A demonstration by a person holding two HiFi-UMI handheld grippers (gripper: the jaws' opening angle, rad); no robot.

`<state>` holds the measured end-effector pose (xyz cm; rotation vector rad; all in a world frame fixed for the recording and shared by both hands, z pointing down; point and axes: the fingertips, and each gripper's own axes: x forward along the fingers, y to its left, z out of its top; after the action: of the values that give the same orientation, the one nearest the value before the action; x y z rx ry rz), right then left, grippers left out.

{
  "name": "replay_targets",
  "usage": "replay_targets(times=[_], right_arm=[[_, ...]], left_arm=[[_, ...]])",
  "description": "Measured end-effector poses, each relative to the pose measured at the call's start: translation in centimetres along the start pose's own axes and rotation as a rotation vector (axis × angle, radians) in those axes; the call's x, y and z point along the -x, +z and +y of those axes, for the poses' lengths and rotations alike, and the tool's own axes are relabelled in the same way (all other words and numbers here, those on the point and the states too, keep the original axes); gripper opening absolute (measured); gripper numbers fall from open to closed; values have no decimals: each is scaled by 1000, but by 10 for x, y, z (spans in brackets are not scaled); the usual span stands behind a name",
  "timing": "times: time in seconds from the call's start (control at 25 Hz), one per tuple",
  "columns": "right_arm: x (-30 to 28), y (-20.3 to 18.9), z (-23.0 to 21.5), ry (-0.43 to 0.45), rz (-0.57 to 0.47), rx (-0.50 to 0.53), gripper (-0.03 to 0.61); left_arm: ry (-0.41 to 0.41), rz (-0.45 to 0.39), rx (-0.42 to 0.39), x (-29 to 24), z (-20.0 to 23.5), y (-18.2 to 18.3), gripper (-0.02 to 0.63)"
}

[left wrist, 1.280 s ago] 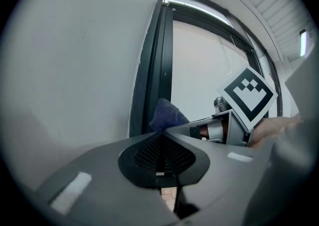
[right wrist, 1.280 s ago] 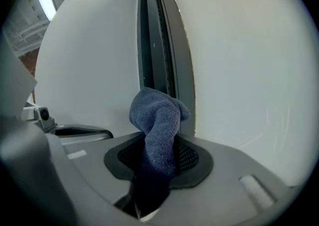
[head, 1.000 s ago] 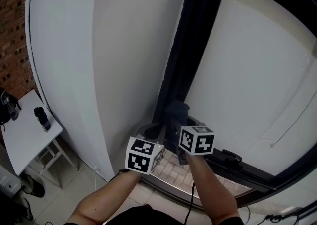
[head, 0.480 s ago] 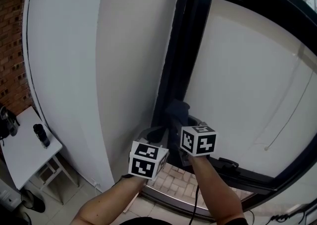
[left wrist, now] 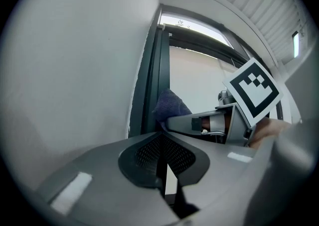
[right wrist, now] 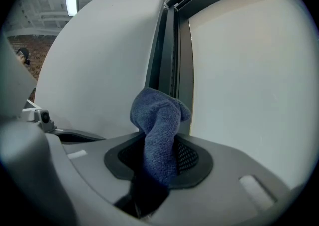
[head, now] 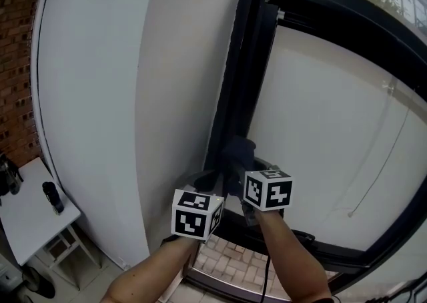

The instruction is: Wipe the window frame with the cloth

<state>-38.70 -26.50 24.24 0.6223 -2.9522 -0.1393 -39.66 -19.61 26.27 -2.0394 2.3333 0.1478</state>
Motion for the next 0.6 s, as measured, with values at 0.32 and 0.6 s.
replay_targets(times=[0.32,0.6], right_arm=[[2,43,-8,-17,-49,39,133],[1,75,-9,-39,-78,94,135]], left_arm=[[-15,-30,0,-7,-7,33,-6],[-10,-79,1,-11,-5,60,-6]])
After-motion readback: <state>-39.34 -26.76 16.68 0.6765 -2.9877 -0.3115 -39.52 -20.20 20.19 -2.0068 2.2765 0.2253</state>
